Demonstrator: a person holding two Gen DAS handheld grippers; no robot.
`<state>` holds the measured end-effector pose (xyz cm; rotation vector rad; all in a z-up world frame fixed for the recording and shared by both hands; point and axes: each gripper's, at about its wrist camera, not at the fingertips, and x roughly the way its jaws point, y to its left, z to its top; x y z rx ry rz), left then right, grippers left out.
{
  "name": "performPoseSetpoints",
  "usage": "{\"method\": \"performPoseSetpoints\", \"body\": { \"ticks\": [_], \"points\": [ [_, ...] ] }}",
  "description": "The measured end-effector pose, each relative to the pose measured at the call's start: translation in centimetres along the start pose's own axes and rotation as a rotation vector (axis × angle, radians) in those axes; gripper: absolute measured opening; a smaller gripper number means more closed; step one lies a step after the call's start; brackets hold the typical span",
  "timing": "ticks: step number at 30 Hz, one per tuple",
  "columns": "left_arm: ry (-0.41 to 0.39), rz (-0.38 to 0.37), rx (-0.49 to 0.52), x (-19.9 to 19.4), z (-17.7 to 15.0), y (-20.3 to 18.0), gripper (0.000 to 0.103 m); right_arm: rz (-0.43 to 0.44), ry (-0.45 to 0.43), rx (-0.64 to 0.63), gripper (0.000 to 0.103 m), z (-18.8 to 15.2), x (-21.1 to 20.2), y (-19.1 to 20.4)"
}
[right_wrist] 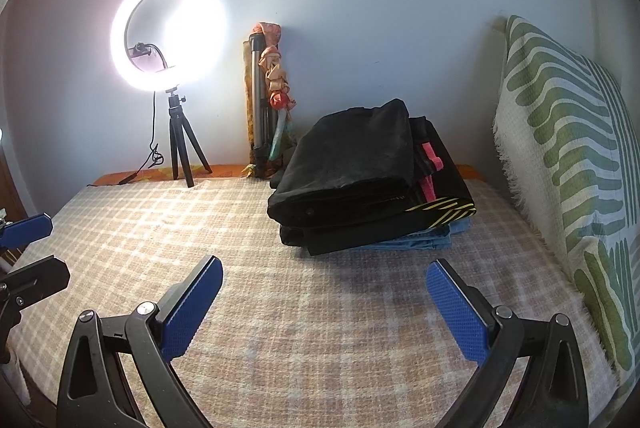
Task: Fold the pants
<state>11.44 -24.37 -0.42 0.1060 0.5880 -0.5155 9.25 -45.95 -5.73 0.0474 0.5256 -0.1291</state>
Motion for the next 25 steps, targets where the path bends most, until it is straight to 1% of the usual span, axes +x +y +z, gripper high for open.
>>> {"method": "performPoseSetpoints", "body": {
  "ticks": [9, 25],
  "points": [
    [0.004, 0.001, -0.017, 0.14, -0.02, 0.15, 0.085, 0.001, 0.000, 0.000, 0.103, 0.03, 0.02, 0.00],
    [-0.007, 0.018, 0.000, 0.15, -0.21, -0.38, 0.085, 0.012, 0.004, -0.007, 0.103, -0.06, 0.31, 0.34]
  ]
}}
